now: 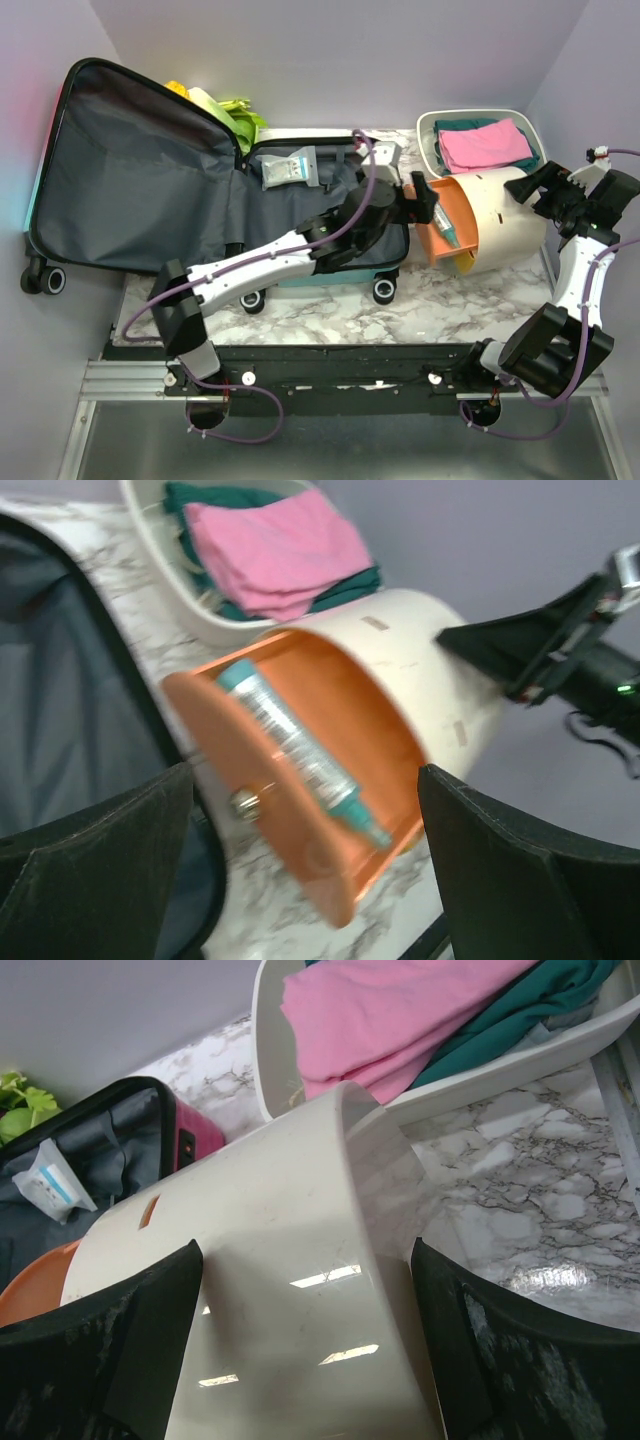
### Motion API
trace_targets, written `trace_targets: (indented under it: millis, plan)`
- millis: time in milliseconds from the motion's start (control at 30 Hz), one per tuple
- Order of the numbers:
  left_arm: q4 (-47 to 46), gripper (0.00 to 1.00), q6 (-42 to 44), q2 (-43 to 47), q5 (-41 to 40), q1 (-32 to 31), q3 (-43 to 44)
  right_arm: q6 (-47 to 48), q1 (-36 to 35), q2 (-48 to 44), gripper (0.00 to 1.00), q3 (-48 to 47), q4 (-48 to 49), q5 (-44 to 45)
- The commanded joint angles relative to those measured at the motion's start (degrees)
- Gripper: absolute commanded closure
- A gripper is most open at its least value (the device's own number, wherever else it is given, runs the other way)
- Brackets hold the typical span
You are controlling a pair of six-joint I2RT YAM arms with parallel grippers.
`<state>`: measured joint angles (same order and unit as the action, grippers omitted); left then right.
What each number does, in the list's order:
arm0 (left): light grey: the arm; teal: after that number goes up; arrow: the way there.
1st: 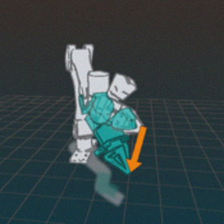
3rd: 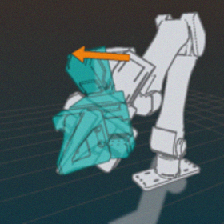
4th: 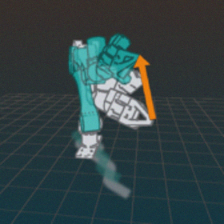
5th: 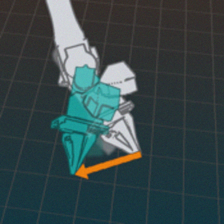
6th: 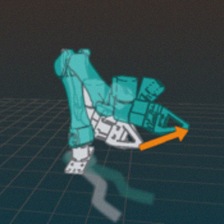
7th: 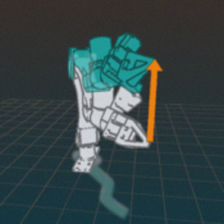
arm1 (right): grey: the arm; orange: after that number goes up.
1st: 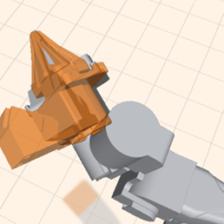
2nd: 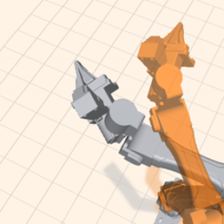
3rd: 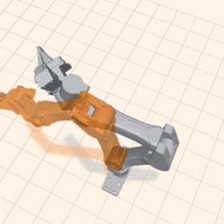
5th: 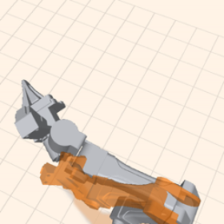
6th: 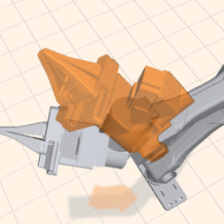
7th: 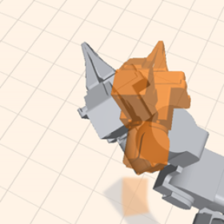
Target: Open, take out, and arrange the luggage
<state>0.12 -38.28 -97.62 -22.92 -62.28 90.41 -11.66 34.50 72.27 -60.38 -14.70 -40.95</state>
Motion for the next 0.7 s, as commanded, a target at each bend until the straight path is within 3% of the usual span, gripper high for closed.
trace_targets:
  millis: [0, 167, 300, 667]
  plan:
    - [0.2, 0.01, 2.4, 8.2, -3.4, 3.8, -13.0, 0.8, -0.7, 1.2, 0.09, 1.8, -4.7, 0.7]
    - [-1.6, 0.01, -0.8, 13.4, 3.2, 10.2, -25.0, 0.8, -0.7, 1.0, 0.09, 1.8, -4.8, 0.6]
    - [-7.0, 0.01, 1.4, 12.4, 8.8, 11.3, -26.6, 0.7, -0.7, 1.2, 0.09, 1.8, -4.7, 0.4]
    - [-1.3, 0.01, 2.1, -6.9, 20.3, 9.9, -6.2, 0.7, -0.8, 1.7, 0.09, 1.8, -4.7, -0.1]
